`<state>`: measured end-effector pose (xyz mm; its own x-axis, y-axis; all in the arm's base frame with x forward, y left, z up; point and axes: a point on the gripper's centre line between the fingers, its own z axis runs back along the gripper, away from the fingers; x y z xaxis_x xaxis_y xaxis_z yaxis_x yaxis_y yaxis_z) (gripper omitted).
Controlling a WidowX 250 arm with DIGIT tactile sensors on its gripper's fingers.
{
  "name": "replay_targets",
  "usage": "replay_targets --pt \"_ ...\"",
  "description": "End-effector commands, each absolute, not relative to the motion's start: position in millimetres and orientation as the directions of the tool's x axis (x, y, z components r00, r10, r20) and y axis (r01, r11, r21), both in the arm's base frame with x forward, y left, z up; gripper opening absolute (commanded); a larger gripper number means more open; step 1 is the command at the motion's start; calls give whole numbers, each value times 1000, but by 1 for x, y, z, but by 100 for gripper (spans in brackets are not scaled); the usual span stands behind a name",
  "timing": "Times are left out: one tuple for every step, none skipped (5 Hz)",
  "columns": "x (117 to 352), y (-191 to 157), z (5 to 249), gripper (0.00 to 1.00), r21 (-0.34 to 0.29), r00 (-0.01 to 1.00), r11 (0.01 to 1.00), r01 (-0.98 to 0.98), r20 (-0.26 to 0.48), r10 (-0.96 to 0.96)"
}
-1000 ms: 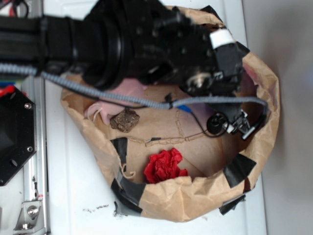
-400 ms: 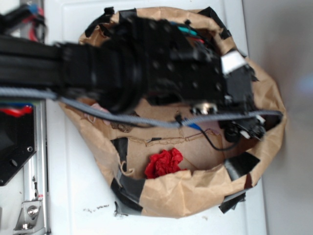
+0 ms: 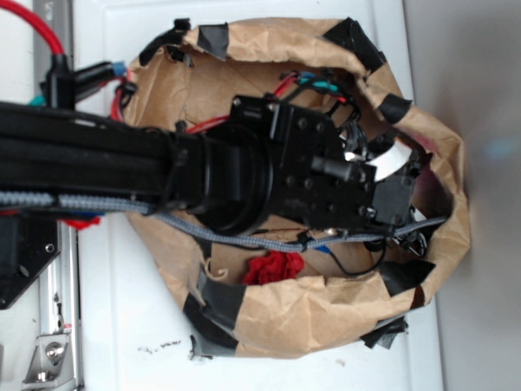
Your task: Grab the black box.
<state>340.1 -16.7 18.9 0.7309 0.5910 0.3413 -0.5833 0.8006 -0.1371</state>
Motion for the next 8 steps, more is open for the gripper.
replay_targets --pt "338 -16 22 0 -144 761 811 -567 284 583" --pt "340 -12 30 0 -163 762 810 -564 275 586" --pt "338 -10 36 0 -175 764 812 -556 278 583" --pt "328 -4 54 0 -108 856 897 -429 270 442" --pt "302 10 90 0 -81 933 962 -261 236 272" --pt "275 20 133 0 -63 984 996 -56 163 65" --pt "257 28 166 0 -50 989 997 62 140 -54" --pt "267 37 172 0 -26 991 996 81 110 -78"
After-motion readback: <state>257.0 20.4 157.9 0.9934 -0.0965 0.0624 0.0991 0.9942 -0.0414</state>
